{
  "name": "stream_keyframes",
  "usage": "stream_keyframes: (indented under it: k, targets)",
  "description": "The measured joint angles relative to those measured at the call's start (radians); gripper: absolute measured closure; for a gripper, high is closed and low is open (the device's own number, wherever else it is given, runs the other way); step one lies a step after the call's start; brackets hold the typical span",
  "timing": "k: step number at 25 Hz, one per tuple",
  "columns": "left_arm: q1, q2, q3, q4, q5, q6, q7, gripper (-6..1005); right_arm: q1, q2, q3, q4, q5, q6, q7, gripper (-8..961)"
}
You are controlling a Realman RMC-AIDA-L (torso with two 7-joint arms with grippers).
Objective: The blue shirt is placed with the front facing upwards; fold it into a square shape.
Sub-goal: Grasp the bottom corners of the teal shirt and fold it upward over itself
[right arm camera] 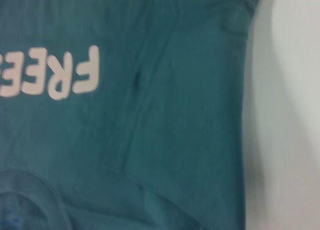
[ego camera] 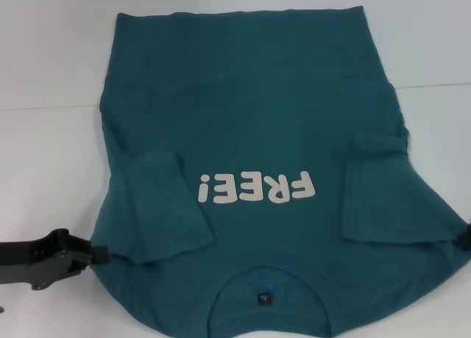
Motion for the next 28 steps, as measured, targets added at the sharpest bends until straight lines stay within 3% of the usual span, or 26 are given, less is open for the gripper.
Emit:
stream_keyframes:
  k: [8,15,28]
  targets:
    - [0.002,-0.001,0.001,0.034,0.071,0.064,-0.003,971,0.007,-0.007,-0.007,-0.004,-0.018,-0.039,0.000,923]
    - [0.055,-0.012,0.009,0.103,0.094,0.160,-0.005,971,0.008,-0.011,-0.022,-0.019,-0.018,-0.128,-0.033,915]
    - [0.155,-0.037,0.007,0.234,0.186,0.332,0.008,971,-0.019,0.010,-0.114,-0.054,-0.018,-0.241,-0.040,902]
